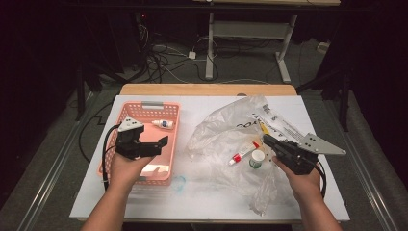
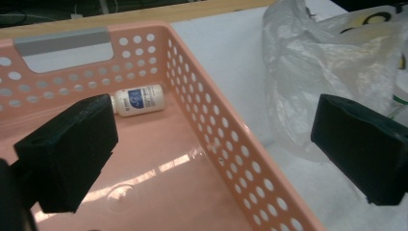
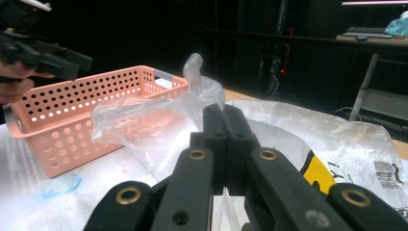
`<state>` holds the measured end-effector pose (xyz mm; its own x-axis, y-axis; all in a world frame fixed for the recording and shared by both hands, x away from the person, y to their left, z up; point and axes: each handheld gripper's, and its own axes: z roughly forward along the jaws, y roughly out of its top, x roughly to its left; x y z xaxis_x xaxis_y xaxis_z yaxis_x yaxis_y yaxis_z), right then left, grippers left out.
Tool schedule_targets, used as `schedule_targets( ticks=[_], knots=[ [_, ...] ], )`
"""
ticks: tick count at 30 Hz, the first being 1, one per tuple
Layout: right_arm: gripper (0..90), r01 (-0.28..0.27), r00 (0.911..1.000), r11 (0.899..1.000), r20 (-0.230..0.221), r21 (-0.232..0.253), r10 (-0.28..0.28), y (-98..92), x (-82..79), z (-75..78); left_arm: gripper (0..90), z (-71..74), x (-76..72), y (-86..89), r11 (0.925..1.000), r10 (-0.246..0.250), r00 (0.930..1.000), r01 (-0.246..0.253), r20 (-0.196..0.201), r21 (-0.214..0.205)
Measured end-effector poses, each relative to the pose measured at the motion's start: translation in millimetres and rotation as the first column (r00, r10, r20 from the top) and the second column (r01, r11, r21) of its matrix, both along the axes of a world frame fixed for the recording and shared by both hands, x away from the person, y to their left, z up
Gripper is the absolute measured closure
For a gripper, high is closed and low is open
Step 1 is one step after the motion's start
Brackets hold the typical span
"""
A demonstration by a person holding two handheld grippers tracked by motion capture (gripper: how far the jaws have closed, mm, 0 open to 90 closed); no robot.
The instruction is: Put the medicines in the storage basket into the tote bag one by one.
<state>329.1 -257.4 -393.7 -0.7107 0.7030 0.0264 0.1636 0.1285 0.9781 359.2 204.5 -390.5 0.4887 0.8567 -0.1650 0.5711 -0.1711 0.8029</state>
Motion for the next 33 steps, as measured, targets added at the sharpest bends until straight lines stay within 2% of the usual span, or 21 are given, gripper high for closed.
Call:
schedule_targets(
  ticks=[3, 11, 13, 20, 27, 30, 33],
  knots=[
    [90.0, 0.0, 1.0, 1.0, 0.003, -0.003, 0.0, -0.2, 0.4, -0.2, 6.1, -1.9, 14.8, 1.7, 0.9998, 0.015, 0.9997, -0.014, -0.017, 0.016],
    [90.0, 0.002, 1.0, 1.0, 0.0, -0.003, -0.002, -0.9, 1.2, -1.1, 4.5, -12.7, 50.5, 2.1, 0.9974, 0.067, 0.9951, -0.065, -0.073, 0.029],
    [90.0, 0.003, 1.0, 1.0, -0.002, -0.002, -0.003, -1.0, 1.4, -1.4, 4.5, -15.2, 59.7, 2.4, 0.9973, 0.072, 0.9931, -0.071, -0.092, 0.021],
    [90.0, 0.001, 1.0, 1.0, -0.006, -0.003, -0.001, -1.9, 2.0, -2.1, 4.5, -22.3, 90.5, -3.2, 0.9954, 0.081, 0.9869, -0.072, -0.14, 0.063],
    [90.0, 0.003, 1.0, 1.0, 0.002, -0.003, -0.003, -3.5, 1.9, -1.2, 4.4, -40.8, 117.2, -1.2, 0.991, 0.117, 0.9669, -0.099, -0.227, 0.09],
    [90.0, 0.004, 1.0, 1.0, 0.001, -0.003, -0.004, -4.8, 1.9, -1.1, 4.5, -48.1, 125.6, -1.0, 0.9896, 0.132, 0.9586, -0.113, -0.252, 0.09],
    [90.0, 0.008, 1.0, 1.0, -0.003, 0.001, -0.008, -5.7, 2.1, -1.4, 4.4, -53.3, 133.2, -3.6, 0.9881, 0.136, 0.9525, -0.11, -0.273, 0.107]
  ],
)
